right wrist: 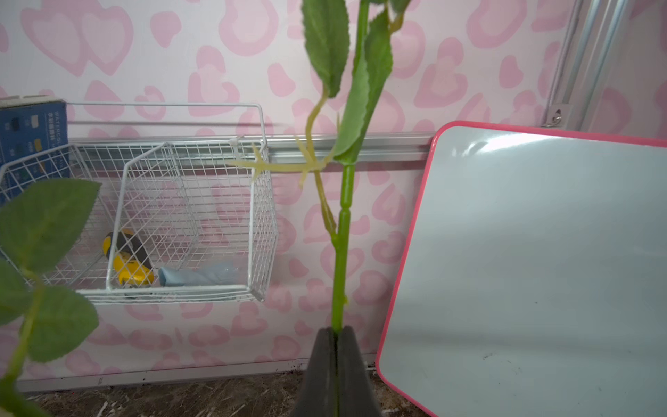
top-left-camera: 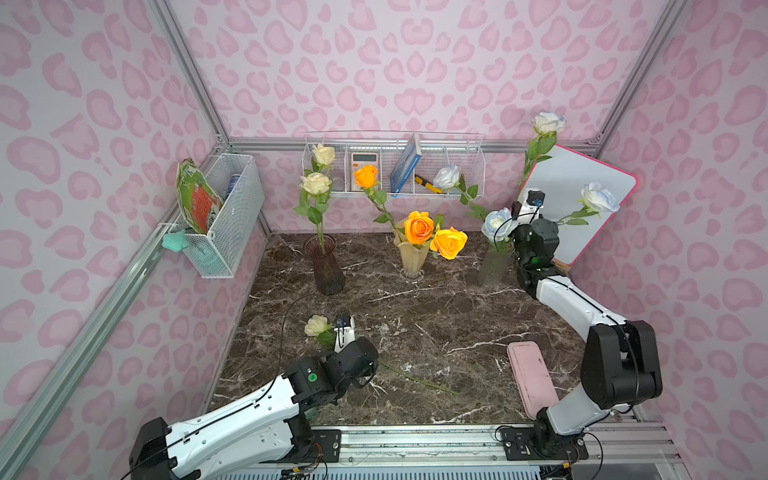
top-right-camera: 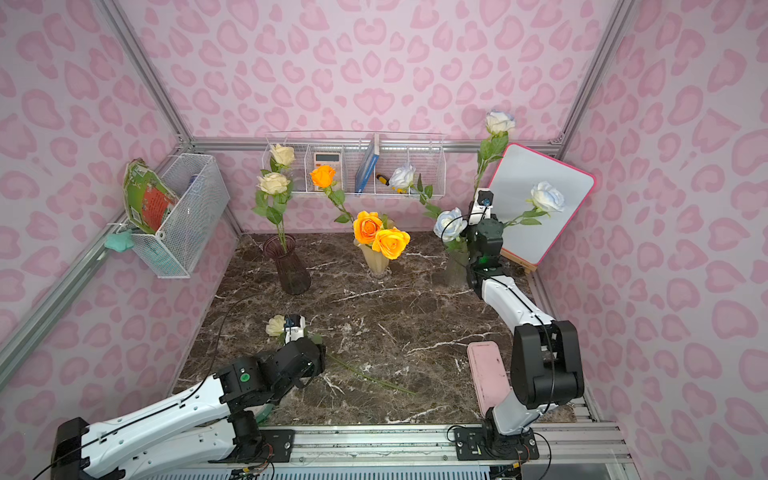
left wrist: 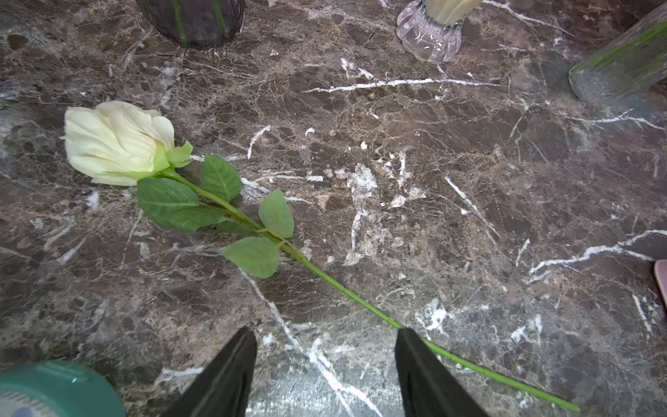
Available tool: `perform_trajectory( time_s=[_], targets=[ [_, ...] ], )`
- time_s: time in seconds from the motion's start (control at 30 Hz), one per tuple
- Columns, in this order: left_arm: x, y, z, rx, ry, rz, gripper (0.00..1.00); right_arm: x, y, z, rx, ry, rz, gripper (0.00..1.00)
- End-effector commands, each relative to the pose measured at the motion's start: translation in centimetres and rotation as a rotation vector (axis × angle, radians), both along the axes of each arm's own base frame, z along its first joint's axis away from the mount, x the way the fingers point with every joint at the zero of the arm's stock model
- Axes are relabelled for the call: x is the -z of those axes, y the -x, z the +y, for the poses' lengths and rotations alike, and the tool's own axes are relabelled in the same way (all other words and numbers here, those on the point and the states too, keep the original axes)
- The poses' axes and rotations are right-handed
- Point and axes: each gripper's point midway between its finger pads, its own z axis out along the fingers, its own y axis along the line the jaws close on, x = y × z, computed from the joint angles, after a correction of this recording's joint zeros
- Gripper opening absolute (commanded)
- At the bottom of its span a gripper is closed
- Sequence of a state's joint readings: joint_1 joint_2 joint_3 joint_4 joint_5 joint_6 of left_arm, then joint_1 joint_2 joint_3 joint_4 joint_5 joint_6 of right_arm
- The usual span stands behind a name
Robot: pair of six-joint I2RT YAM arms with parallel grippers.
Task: Arrange the flowers in different vases according to their colors
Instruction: Insert the flower into the vase.
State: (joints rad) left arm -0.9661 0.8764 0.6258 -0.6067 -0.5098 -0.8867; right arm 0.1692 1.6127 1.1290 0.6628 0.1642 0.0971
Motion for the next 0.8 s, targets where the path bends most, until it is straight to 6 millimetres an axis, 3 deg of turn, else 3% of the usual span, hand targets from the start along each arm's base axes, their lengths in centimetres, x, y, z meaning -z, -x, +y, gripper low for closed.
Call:
perform_trajectory(
  time_s=[0.0, 0.17, 0.33, 0.53, 0.77],
  targets=[
    [-0.2, -0.2, -0.1, 0.0, 0.004, -0.012, 0.67, -1.4, 0.5, 0.0, 0.005, -0.016, -0.072, 0.0],
    [-0.2, -0.3, -0.2, 0.001, -0.001, -0.011, 0.67, -1.4, 1.7, 0.2, 0.018, -0.007, -0.088, 0.0],
    [-0.1, -0.2, -0.2, 0.004, 0.004, -0.009, 0.67, -1.1, 2.6, 0.5, 0.003, -0.009, -0.09, 0.2],
    [-0.2, 0.0, -0.2, 0.009, 0.015, -0.007, 0.67, -1.6, 3.3, 0.6, -0.002, -0.013, -0.092, 0.3],
    [-0.5, 0.2, -0.1, 0.017, 0.033, -0.013, 0.67, -4.4, 5.3, 0.8, -0.031, -0.028, -0.128, 0.45]
  ],
)
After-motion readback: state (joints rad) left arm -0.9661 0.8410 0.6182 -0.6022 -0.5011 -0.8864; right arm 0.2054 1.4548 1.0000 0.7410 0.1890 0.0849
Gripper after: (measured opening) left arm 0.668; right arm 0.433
